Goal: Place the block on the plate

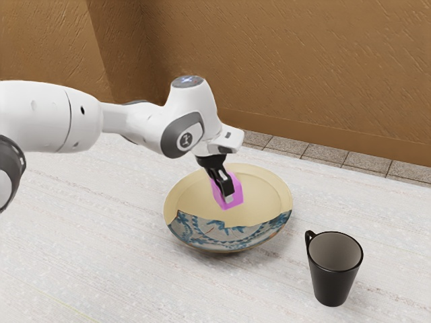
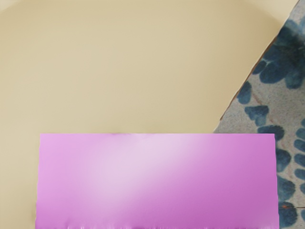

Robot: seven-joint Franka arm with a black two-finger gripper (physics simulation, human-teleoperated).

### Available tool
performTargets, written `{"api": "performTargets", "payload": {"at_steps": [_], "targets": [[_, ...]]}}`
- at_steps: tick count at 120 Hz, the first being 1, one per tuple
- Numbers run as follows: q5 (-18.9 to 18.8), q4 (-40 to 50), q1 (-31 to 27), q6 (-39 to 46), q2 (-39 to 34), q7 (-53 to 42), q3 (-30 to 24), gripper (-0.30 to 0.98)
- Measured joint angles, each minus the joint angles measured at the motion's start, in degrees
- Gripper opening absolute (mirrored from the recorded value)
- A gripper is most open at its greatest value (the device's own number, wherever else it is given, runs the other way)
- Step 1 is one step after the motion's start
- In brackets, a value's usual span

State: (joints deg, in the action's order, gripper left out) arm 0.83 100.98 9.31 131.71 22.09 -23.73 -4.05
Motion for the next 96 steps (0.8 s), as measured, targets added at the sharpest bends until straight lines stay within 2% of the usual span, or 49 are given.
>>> {"api": "performTargets", "payload": {"at_steps": [12,28,44,56,71,96], "targets": [[0.06,-0.06,0.23,1.03,1.71,0.35,0.00,0.40],[0.14,-0.11,0.26,1.57,1.95,0.48,0.08,0.52],[0.00,0.04,0.08,0.33,-3.21,0.54,0.13,0.60],[-0.29,0.54,0.34,-3.38,-8.80,0.58,1.99,0.63],[-0.89,1.14,3.33,-9.41,-14.36,1.76,7.12,0.66],[-1.80,-0.79,1.68,-20.76,-19.49,5.66,8.73,0.67]]}}
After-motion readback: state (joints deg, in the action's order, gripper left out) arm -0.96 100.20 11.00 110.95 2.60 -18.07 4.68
